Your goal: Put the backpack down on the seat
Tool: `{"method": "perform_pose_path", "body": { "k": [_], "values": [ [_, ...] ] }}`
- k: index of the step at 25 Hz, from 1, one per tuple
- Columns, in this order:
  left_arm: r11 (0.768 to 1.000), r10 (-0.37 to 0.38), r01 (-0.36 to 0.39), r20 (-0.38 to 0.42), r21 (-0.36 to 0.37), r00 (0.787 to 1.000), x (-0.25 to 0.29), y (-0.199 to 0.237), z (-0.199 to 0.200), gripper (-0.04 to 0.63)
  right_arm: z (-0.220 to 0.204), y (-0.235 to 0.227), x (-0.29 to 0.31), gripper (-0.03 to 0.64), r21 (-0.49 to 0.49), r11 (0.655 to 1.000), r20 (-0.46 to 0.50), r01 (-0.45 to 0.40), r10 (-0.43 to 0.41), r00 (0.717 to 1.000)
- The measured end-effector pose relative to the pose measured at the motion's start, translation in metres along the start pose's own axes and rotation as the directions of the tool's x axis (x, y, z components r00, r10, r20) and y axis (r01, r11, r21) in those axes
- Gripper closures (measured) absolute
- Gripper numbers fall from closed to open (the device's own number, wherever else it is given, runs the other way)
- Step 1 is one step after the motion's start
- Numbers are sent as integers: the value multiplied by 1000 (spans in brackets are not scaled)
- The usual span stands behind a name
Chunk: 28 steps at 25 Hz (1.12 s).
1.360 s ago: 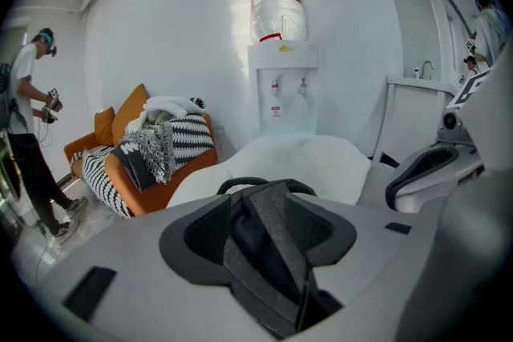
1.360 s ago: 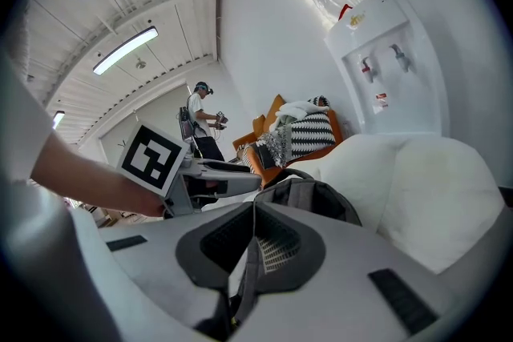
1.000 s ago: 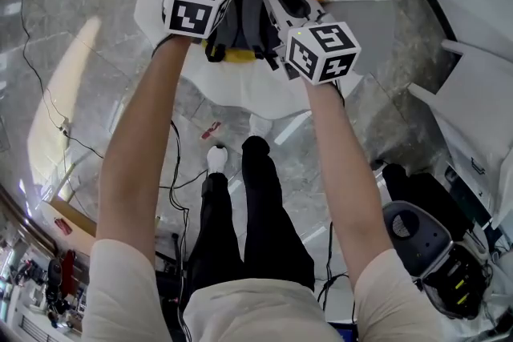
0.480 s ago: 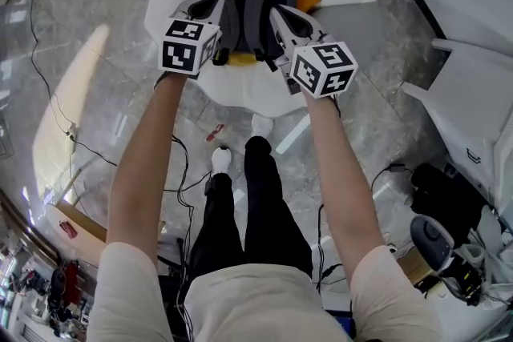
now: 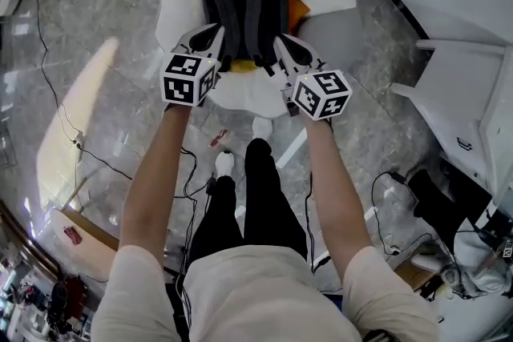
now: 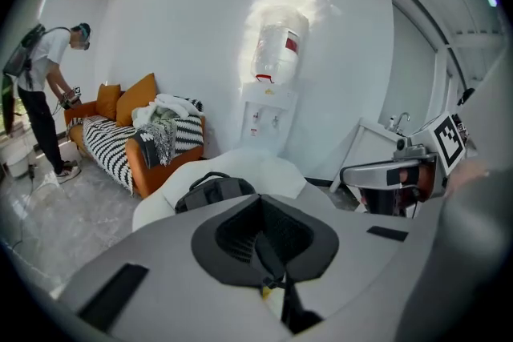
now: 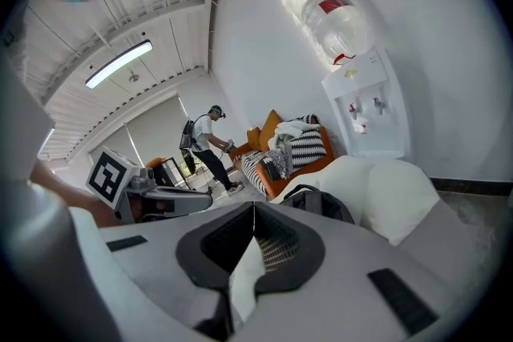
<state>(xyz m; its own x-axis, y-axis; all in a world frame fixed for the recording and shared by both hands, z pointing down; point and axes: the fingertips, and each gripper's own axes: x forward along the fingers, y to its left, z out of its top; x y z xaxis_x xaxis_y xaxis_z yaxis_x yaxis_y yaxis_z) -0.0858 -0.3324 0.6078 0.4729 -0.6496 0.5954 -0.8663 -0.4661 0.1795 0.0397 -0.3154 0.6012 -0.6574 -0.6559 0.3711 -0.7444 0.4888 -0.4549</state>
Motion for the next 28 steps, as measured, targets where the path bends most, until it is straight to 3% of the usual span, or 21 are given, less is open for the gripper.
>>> {"method": "perform_pose_path", "body": {
  "k": [14, 22, 28],
  "values": [
    [999, -32, 29, 76, 36, 997, -149, -44, 26, 578, 9, 96, -125, 594, 51, 997, 64, 63, -66, 996],
    [998, -65, 64, 140, 17, 988, -234, -80, 40, 578, 13, 169, -183, 594, 3, 999, 63, 40, -40, 997],
    [995, -97, 91, 157, 44, 983, -297, -107, 26, 578, 15, 212, -225, 592, -41, 998, 71, 53, -50, 996]
  ]
}}
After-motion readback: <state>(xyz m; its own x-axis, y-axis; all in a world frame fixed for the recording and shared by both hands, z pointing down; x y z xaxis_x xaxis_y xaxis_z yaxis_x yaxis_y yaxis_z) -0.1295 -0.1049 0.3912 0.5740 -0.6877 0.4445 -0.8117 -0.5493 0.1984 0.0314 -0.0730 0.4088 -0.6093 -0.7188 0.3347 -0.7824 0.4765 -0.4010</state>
